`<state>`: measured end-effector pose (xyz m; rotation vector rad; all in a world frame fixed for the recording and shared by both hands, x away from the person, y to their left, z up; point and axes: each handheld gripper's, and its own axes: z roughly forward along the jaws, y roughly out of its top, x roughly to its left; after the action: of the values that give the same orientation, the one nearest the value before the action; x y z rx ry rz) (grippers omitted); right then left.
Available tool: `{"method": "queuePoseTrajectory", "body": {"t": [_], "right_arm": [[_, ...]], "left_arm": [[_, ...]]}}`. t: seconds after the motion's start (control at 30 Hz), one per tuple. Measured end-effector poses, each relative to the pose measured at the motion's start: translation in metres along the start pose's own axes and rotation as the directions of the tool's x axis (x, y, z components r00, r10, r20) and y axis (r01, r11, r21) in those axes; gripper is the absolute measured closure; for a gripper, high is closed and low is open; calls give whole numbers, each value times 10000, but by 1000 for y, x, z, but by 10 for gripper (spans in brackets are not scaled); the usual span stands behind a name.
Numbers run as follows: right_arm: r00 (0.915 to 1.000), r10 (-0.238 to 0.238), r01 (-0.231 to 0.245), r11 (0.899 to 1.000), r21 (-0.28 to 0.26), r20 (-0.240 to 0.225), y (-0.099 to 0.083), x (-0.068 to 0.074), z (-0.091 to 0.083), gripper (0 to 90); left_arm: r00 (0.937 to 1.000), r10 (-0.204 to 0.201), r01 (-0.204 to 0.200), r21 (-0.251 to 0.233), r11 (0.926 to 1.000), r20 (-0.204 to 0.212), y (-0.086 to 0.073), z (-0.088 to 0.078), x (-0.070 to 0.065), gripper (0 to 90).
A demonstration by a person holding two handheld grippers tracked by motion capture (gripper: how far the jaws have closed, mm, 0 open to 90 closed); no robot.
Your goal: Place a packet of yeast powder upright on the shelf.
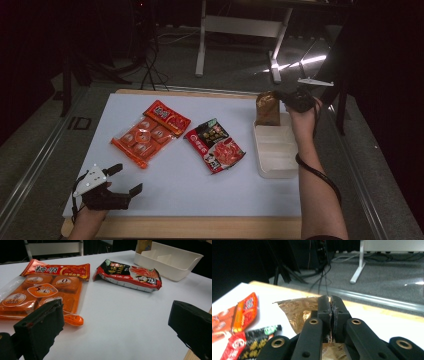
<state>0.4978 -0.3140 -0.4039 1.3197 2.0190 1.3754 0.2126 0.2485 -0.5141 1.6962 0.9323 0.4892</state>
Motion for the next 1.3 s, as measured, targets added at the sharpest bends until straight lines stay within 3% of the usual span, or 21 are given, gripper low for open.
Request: {"method": "queuePoseTrajectory", "body": {"t": [0.17,0.37,0.43,0.63,0.83,0.9,0.93,1.1,1.3], "right_arm": [[9985,294,-289,9995,-115,456,-9,-9,-5,861],[9944,717,-713,9974,-72,771,-10,-13,-12,776],[9942,711,-705,9975,-105,809,-8,-11,-15,709],[9959,122,-115,9999,-90,898,1,1,-24,528],[9947,-13,34,9998,-200,1025,8,14,-30,464],[9955,5,20,9996,-266,951,9,16,-32,463],[9950,-224,273,9984,-491,976,11,25,-36,437],[9958,-611,660,9952,-717,683,18,44,-42,428],[9955,-939,926,9925,-792,-122,17,67,-43,417]], "left_arm": [[10000,-5,5,-11,10000,11,0,0,0,8],[10000,30,-30,69,10000,2,0,1,0,8],[10000,18,-18,45,10000,30,0,1,0,7],[9999,85,-85,60,9999,57,0,0,0,8],[10000,56,-56,53,10000,63,0,1,0,8],[10000,38,-39,58,10000,52,0,1,0,8],[10000,33,-33,55,10000,58,0,1,0,7],[10000,32,-32,43,10000,40,0,0,0,8],[10000,44,-44,92,9999,42,0,0,0,7]]}}
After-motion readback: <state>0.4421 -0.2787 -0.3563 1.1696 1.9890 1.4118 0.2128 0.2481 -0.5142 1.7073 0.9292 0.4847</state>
